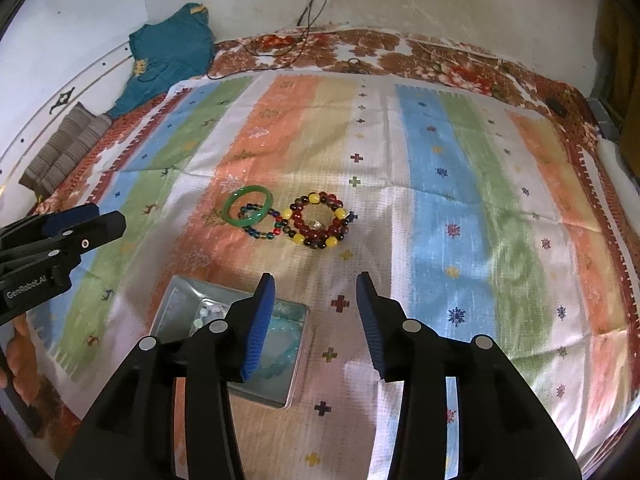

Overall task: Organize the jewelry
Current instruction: 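Move both open tools back to the remaining bracelets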

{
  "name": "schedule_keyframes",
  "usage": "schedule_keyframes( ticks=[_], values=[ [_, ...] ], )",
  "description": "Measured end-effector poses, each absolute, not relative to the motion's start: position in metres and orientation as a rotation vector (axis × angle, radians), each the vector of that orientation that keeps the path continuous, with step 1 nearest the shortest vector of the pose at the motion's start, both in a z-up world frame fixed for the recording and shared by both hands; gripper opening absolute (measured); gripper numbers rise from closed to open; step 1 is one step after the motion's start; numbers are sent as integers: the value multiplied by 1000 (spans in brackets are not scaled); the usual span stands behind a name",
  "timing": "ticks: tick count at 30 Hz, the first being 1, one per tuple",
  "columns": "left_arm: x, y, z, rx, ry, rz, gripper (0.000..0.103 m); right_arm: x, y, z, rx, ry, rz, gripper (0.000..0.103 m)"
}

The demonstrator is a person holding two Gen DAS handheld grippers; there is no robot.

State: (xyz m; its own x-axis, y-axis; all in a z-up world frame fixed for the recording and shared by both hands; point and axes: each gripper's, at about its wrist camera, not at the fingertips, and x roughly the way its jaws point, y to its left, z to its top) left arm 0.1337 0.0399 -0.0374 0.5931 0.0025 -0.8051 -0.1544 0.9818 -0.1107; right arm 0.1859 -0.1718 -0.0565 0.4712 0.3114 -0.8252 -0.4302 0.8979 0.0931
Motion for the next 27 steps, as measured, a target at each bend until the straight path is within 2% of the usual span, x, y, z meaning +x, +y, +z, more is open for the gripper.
schedule_keyframes(
  ticks=[5, 13, 27],
  values=[
    [141, 45, -42, -199, 952, 100, 65, 188, -166, -48, -156, 942, 465, 55],
    [159, 49, -62, -146, 998, 139, 69, 208, -165, -61, -166, 972, 432, 57],
    [194, 72, -95, -198, 1064, 191, 70, 243, -159, -90, -172, 1021, 401, 60]
  ],
)
